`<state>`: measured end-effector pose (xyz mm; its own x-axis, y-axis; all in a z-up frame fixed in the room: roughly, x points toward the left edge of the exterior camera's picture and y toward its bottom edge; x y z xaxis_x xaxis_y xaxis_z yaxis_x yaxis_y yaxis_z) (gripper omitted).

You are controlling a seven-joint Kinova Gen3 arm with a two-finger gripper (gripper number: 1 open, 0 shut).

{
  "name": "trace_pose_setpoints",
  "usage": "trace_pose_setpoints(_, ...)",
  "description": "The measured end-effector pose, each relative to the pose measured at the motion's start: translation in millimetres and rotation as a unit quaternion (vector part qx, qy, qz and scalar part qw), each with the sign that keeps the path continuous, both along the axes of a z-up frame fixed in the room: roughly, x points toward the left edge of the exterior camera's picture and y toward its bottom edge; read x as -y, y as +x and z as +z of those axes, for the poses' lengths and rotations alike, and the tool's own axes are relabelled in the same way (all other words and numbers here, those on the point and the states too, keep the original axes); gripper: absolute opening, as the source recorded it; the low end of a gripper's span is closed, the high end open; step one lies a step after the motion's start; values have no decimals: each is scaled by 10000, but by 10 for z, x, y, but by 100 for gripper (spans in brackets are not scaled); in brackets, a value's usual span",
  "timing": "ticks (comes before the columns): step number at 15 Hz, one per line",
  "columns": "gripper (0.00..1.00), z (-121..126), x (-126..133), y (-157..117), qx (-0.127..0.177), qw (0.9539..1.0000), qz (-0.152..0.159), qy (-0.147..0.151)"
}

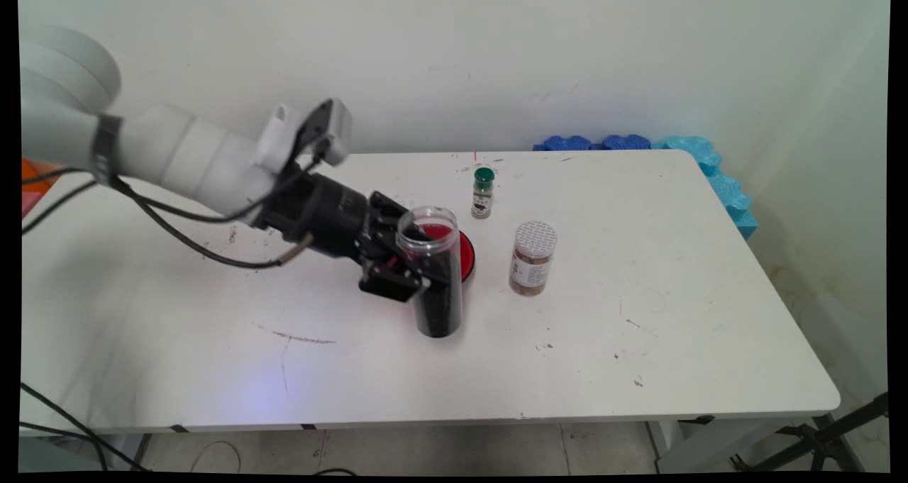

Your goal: Pour the black seasoning powder in the red bowl

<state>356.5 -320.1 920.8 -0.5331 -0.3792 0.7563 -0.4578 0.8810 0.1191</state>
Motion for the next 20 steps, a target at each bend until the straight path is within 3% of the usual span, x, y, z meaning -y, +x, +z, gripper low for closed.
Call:
trace_pose_setpoints(4, 0, 292, -29, 114, 20, 10000, -8, 72)
trace_pose_setpoints(12, 0, 585, 6, 182, 33, 9997, 90, 221)
trace_pose_setpoints(16, 0, 647, 60, 174, -39, 9981, 245, 559)
trace_pose_setpoints(20, 0, 663, 211, 163, -197, 9924, 669, 1013)
